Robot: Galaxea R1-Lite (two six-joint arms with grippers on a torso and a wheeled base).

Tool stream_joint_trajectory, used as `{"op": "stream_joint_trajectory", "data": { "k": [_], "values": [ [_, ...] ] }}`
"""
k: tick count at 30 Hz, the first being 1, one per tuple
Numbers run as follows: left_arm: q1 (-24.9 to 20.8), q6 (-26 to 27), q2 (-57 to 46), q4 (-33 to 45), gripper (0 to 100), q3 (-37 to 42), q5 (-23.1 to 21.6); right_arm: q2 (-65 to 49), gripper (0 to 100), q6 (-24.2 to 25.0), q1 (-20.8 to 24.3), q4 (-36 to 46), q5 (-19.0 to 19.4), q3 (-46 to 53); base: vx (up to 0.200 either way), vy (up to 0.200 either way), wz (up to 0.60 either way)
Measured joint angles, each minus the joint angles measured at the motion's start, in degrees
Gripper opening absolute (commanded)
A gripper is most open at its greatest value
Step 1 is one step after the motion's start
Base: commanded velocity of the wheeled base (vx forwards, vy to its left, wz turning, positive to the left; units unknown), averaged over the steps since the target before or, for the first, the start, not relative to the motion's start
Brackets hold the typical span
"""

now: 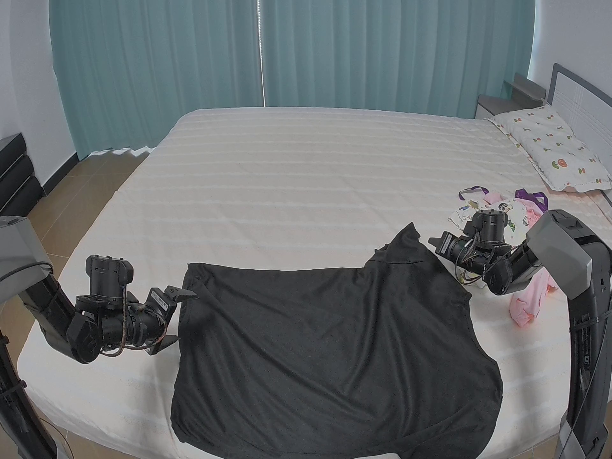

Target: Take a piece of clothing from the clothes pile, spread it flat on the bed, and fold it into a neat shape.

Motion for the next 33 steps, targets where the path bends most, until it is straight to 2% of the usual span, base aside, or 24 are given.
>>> {"op": "stream_joint_trajectory", "data": {
  "k": [10, 15, 16, 33],
  "values": [
    [0.02, 0.0, 0.27, 0.0, 100, 0.0, -0.02, -1.02, 100, -1.06, 0.3, 1.07, 5.9, 1.68, 0.0, 0.0, 0.0],
    [-0.02, 0.02, 0.38, 0.02, 100, -0.13, -0.05, -0.69, 100, -2.79, 0.8, 1.18, 6.95, 2.56, 0.0, 0.0, 0.0],
    [-0.02, 0.05, 0.39, 0.0, 100, -0.13, -0.02, -0.57, 0, -2.86, 0.91, 1.21, 6.97, 2.58, 0.0, 0.0, 0.0],
    [0.04, 0.02, 0.57, -0.06, 100, -0.35, -0.05, -0.2, 0, -2.32, -1.38, 0.18, 5.14, 2.06, 0.0, 0.0, 0.0]
  ]
}}
